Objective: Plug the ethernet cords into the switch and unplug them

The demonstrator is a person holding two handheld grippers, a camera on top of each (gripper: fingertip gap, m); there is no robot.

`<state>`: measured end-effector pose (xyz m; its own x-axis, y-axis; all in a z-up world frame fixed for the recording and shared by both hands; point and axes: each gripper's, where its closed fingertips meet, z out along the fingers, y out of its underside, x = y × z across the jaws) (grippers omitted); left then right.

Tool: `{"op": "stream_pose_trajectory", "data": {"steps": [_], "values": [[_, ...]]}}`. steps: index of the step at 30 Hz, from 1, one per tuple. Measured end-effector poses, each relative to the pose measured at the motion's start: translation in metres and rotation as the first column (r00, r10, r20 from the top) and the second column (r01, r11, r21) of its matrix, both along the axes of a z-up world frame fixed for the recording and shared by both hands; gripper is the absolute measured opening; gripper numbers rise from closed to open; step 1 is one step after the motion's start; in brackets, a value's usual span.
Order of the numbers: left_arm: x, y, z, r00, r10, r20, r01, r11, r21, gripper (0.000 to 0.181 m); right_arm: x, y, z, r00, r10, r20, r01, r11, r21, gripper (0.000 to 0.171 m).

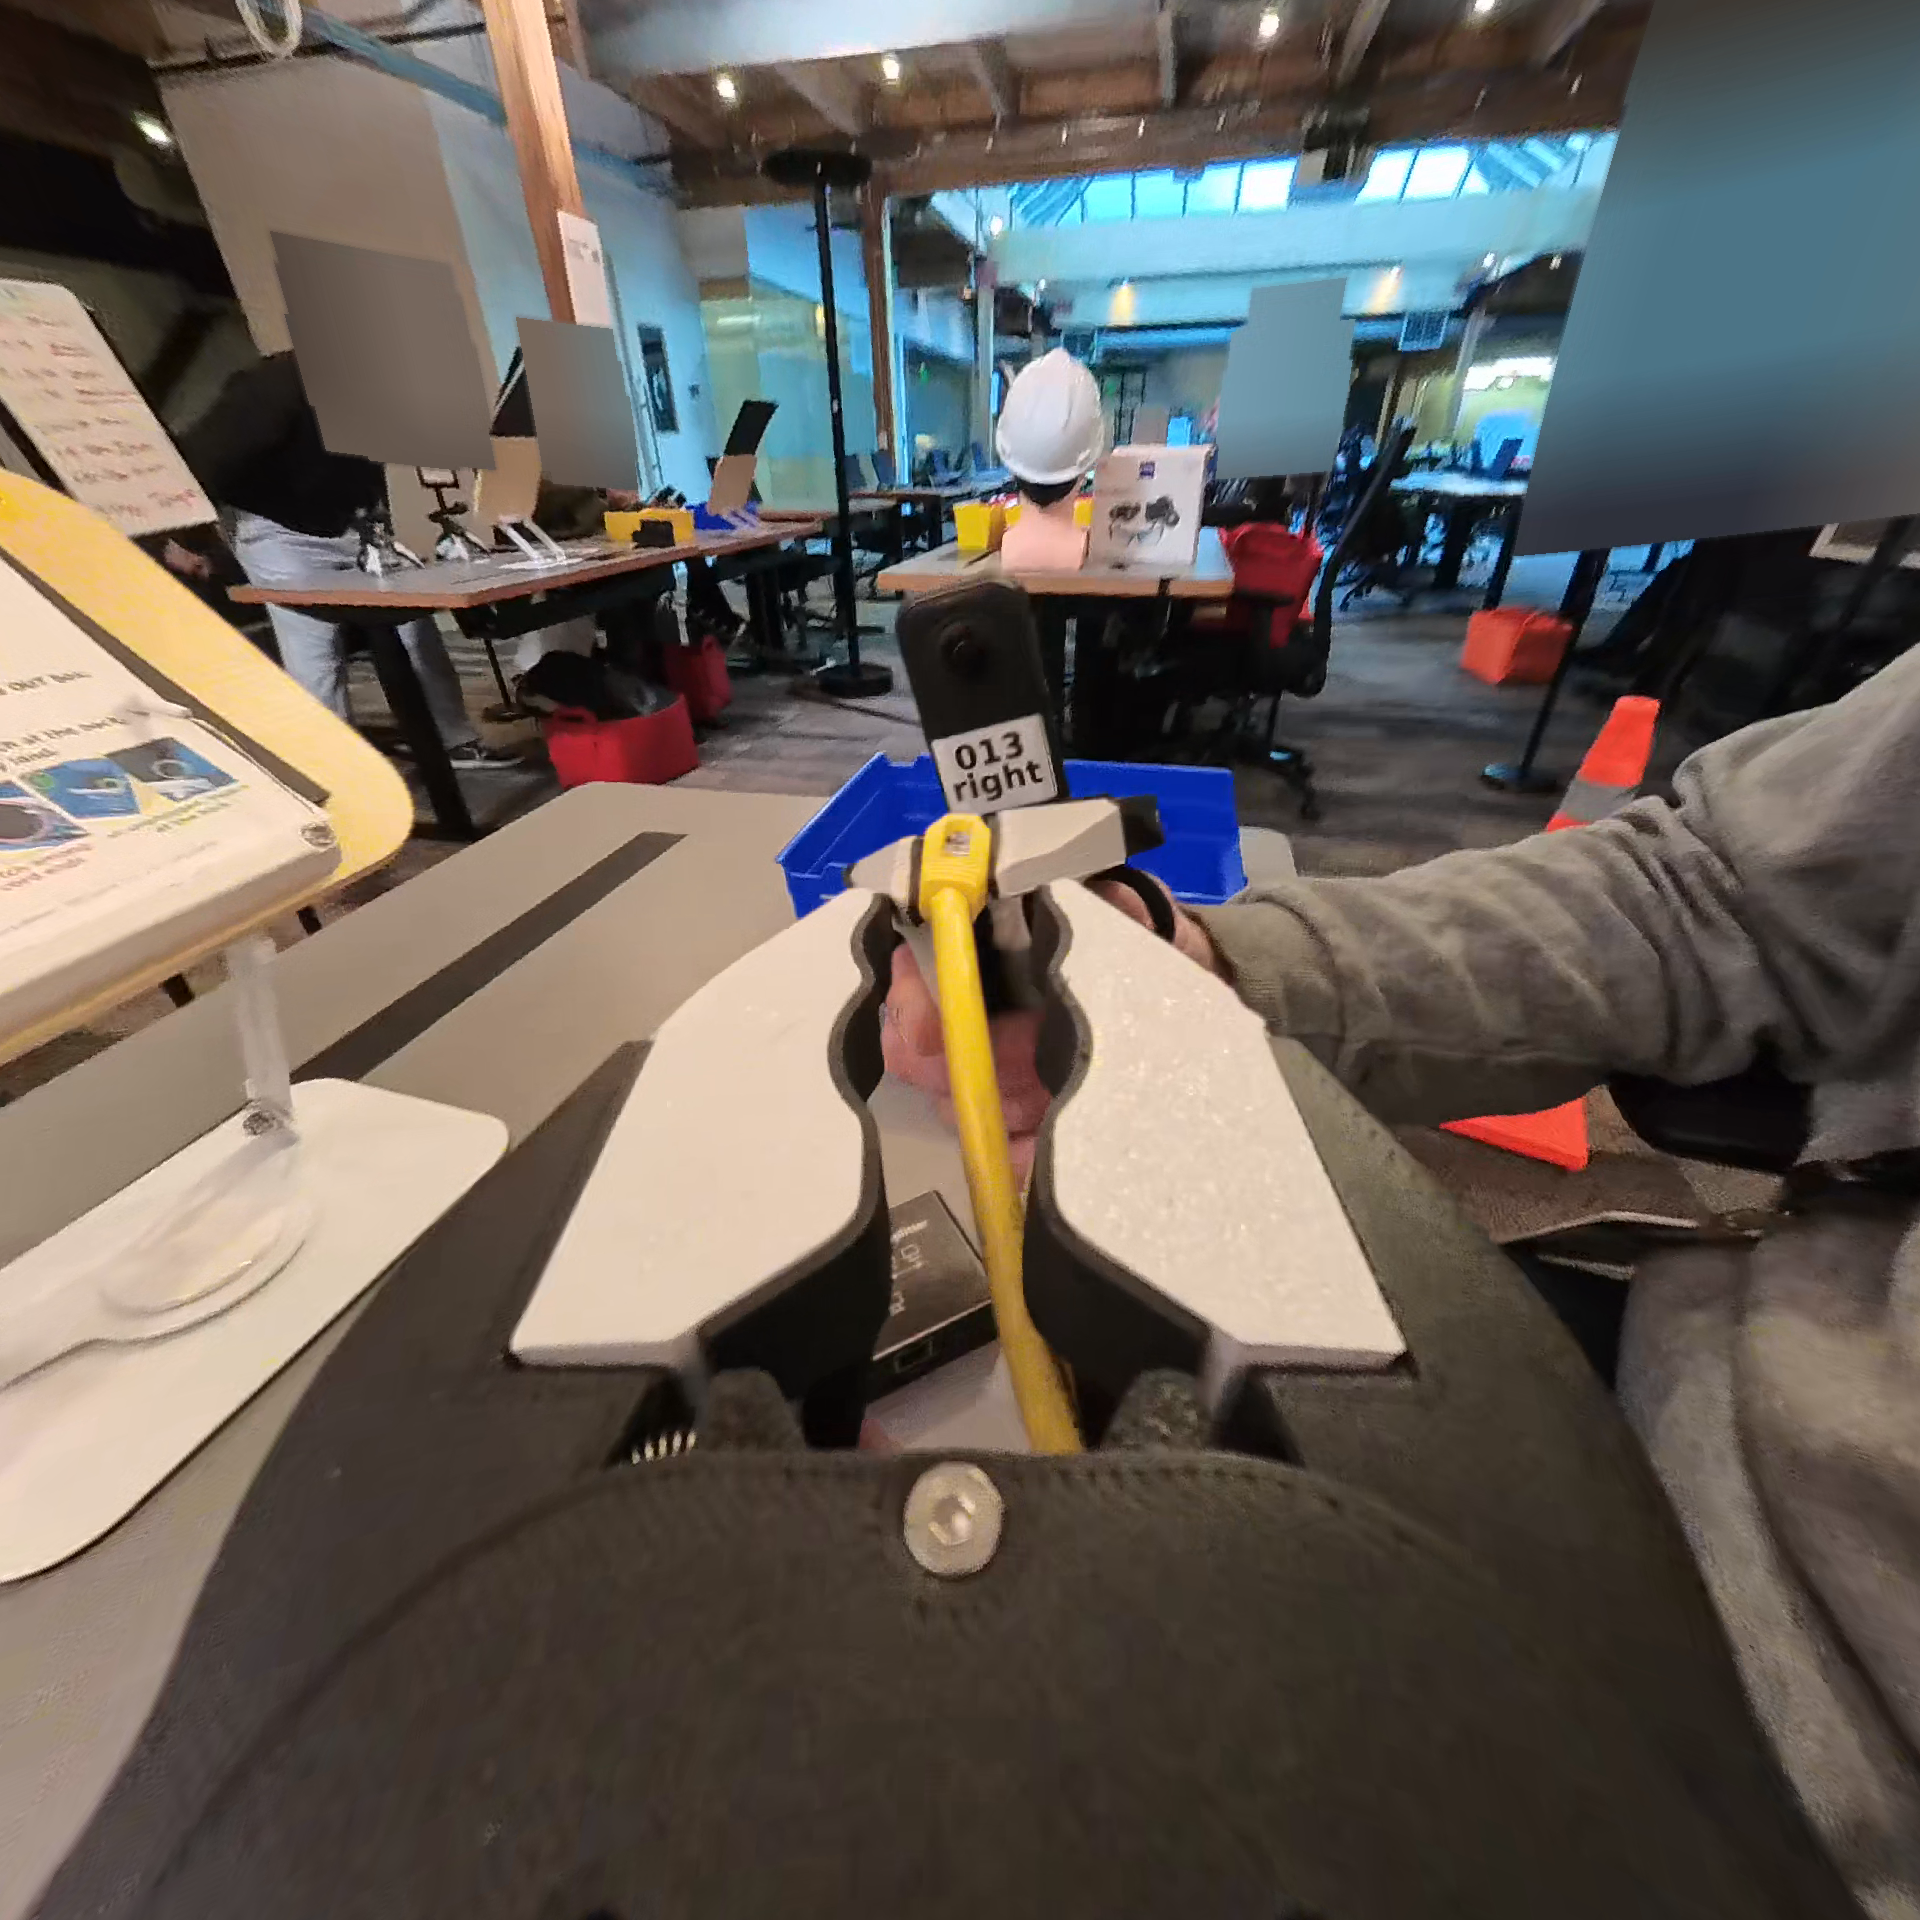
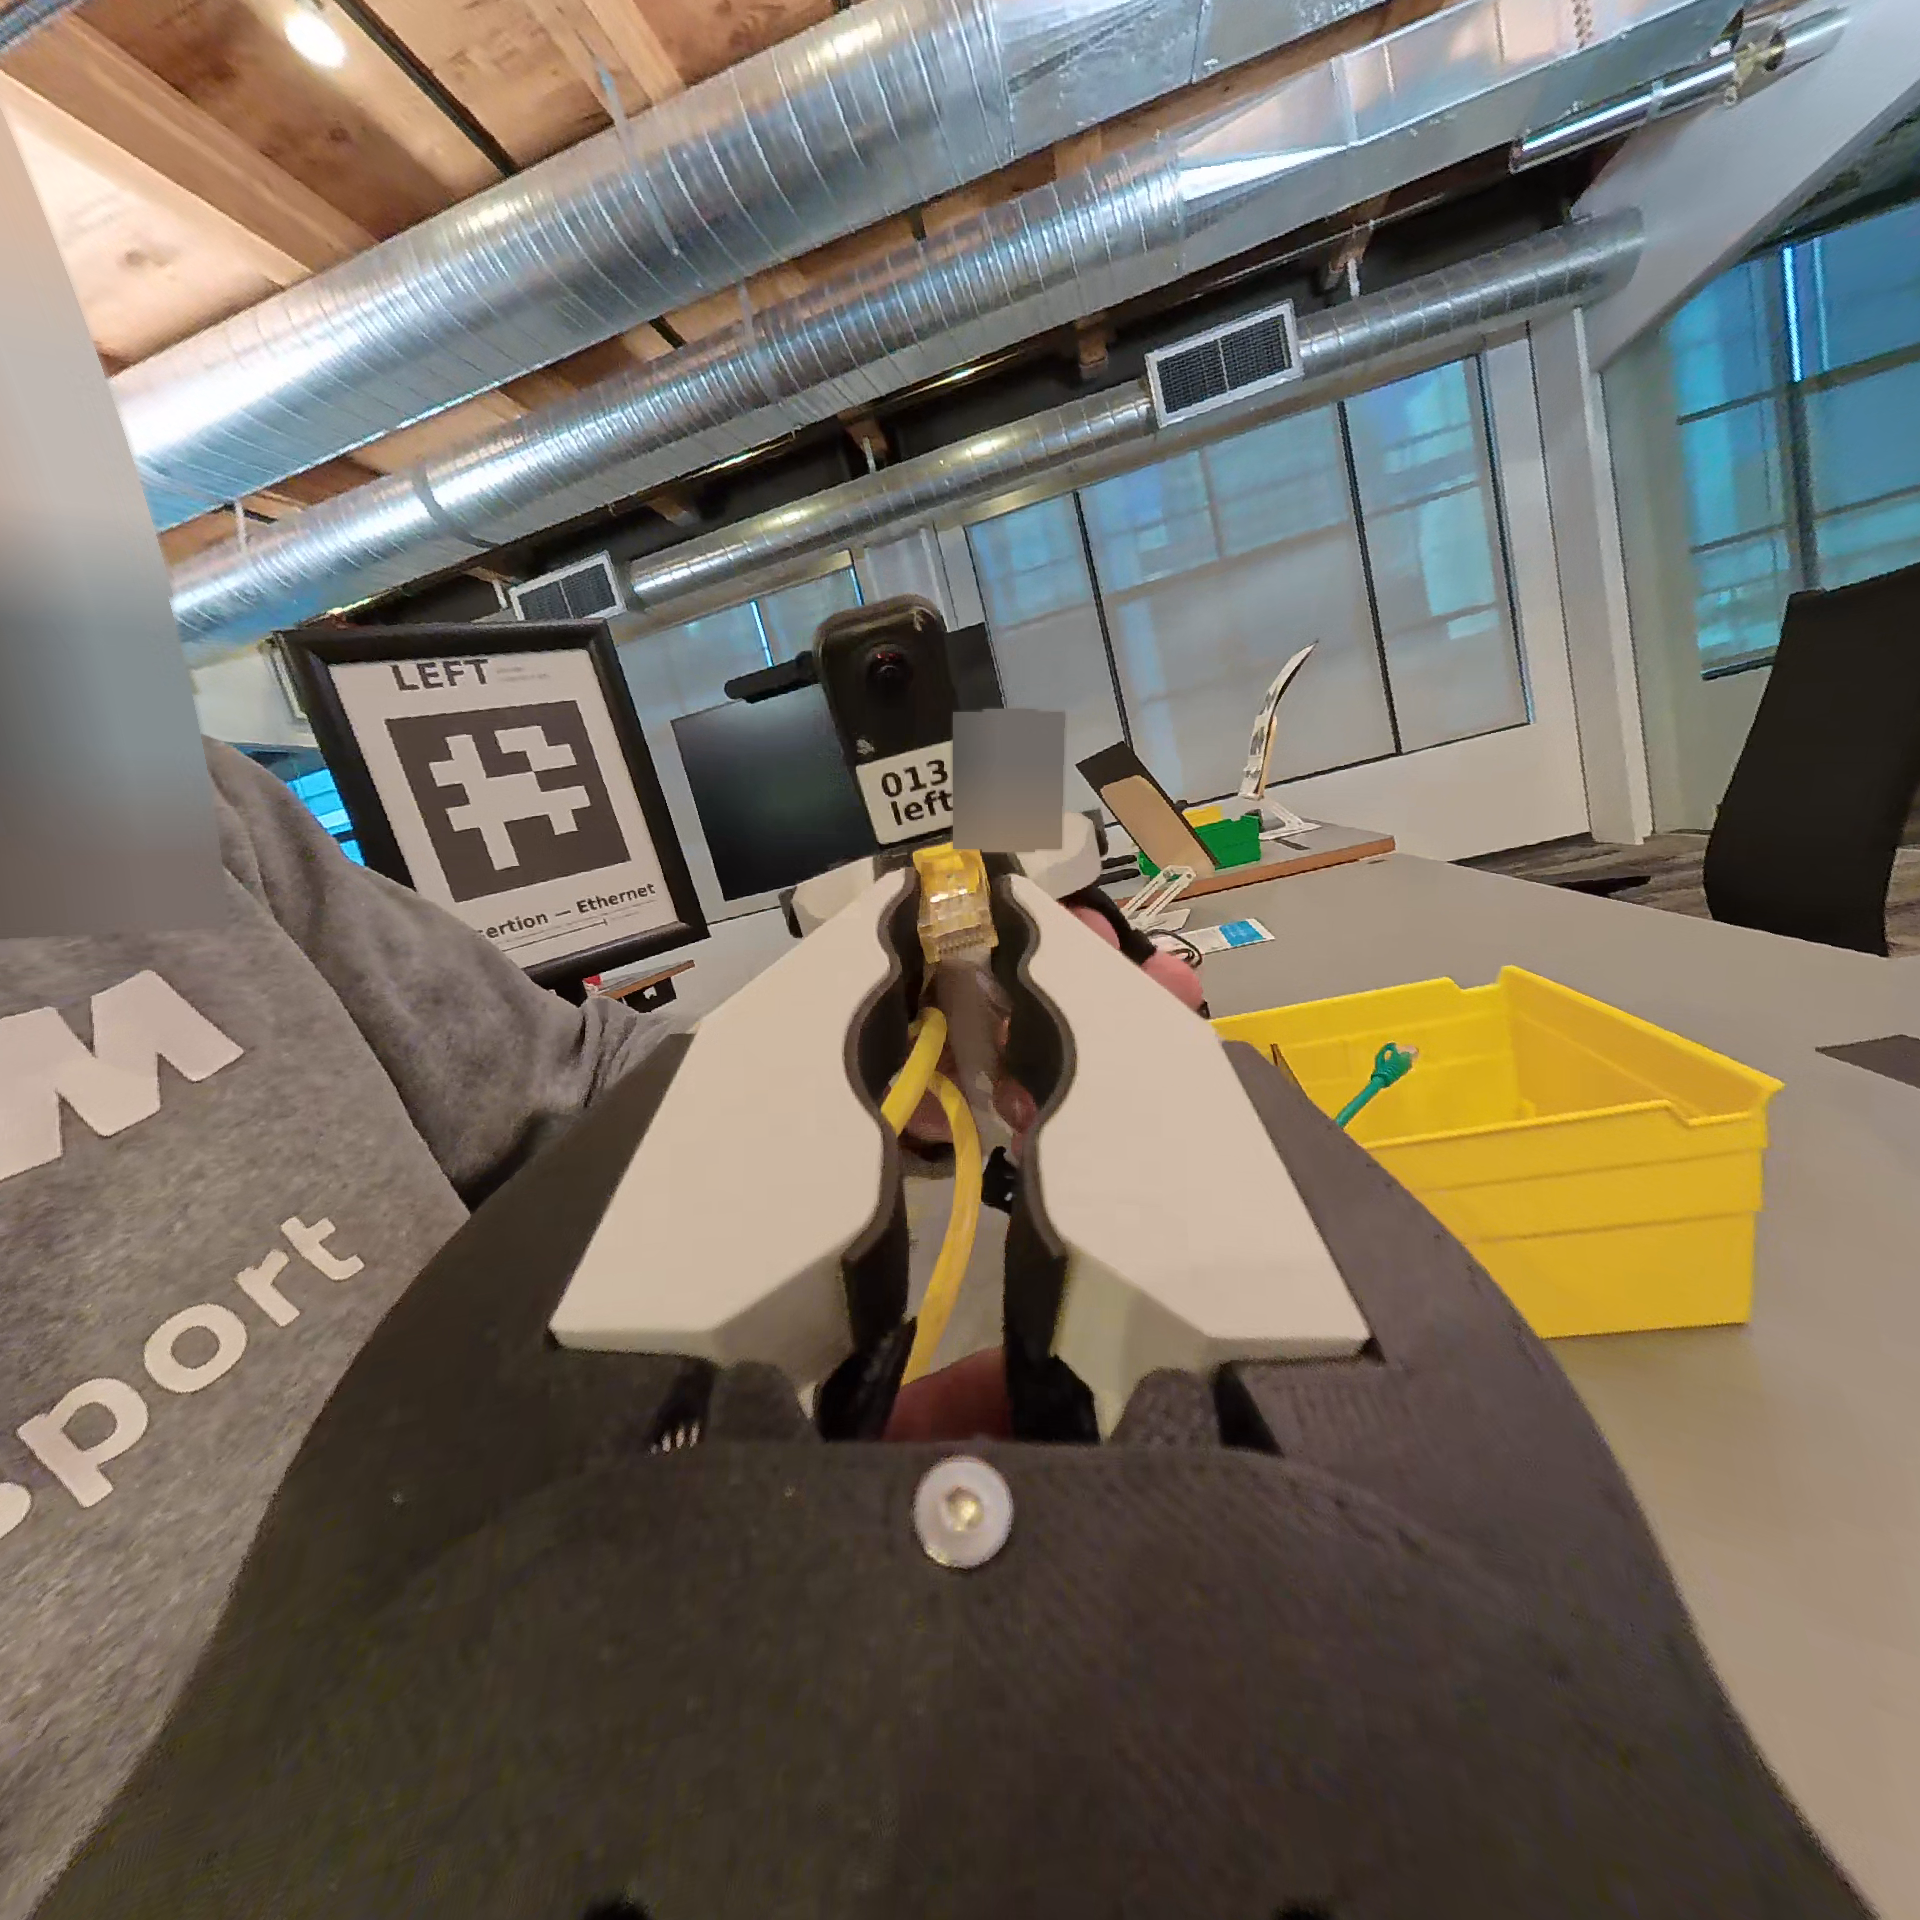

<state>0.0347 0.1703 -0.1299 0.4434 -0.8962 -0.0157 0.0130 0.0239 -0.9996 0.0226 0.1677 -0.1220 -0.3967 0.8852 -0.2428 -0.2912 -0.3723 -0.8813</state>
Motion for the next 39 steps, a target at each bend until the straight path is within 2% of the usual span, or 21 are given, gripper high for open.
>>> {"op": "stream_pose_trajectory", "data": {"steps": [6,22,28,29,35,39], "values": [[0.003,0.001,-0.003,1.000,0.028,0.000,-0.028,0.999,0.020,0.024,0.004,0.001,-0.003,1.000,0.021,0.005,-0.021,1.000,-0.004,0.009],[0.005,-0.009,-0.003,0.994,-0.031,0.108,0.035,0.999,-0.028,0.020,0.007,-0.008,-0.005,0.998,0.058,0.007,-0.058,0.998,0.012,0.009],[0.005,-0.005,-0.004,0.997,0.048,0.052,-0.050,0.998,0.034,0.017,0.009,-0.004,-0.006,0.999,0.037,0.003,-0.037,0.999,-0.017,0.009],[0.003,-0.004,-0.002,0.996,0.068,0.056,-0.070,0.996,0.050,0.010,0.010,-0.003,-0.006,0.999,0.037,-0.003,-0.037,0.999,-0.028,0.009],[0.004,-0.005,-0.003,0.996,0.064,0.061,-0.067,0.997,0.034,0.009,0.011,-0.003,-0.006,0.999,0.023,0.022,-0.023,1.000,-0.009,0.010],[0.001,-0.001,-0.005,0.996,0.083,0.041,-0.084,0.996,0.019,0.009,0.015,0.004,-0.004,0.999,-0.025,0.021,0.025,1.000,0.007,0.016]]}}
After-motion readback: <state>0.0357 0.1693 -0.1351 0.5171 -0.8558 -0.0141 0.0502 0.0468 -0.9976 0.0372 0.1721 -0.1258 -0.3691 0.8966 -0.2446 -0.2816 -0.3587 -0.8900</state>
